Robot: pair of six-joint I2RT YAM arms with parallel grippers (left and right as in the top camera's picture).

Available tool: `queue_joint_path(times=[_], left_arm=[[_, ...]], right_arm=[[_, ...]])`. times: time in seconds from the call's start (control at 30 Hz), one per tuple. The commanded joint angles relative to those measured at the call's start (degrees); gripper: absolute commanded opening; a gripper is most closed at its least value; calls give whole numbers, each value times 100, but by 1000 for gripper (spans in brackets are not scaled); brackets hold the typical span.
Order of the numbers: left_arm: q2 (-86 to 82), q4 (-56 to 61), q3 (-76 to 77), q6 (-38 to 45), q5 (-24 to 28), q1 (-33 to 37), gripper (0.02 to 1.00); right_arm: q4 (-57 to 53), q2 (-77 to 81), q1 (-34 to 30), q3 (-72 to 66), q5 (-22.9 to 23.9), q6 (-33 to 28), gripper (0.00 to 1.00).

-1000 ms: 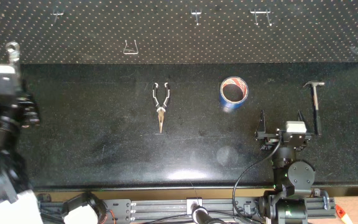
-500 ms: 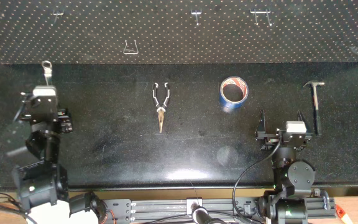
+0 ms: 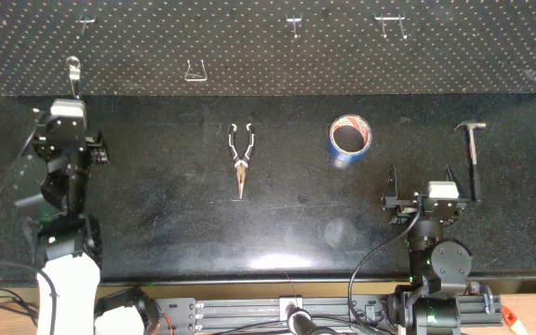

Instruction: Place Tools Onto Pegboard

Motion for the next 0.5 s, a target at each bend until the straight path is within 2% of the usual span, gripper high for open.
queue_joint_path(times=[0.03,0.23,0.3,0.5], left_arm=[[313,577,57,-743,94,-11,29],[553,614,57,-944,94,-11,27],[719,614,57,-1314,13,-11,29],[960,708,68,-1327,-11,-11,29]], right_arm=[[-31,-46,-24,-11,-72,107,954],[-31,-46,-24,-11,-72,107,954],[-31,-46,-24,-11,-72,109,954],[-31,-46,-24,-11,-72,107,954]])
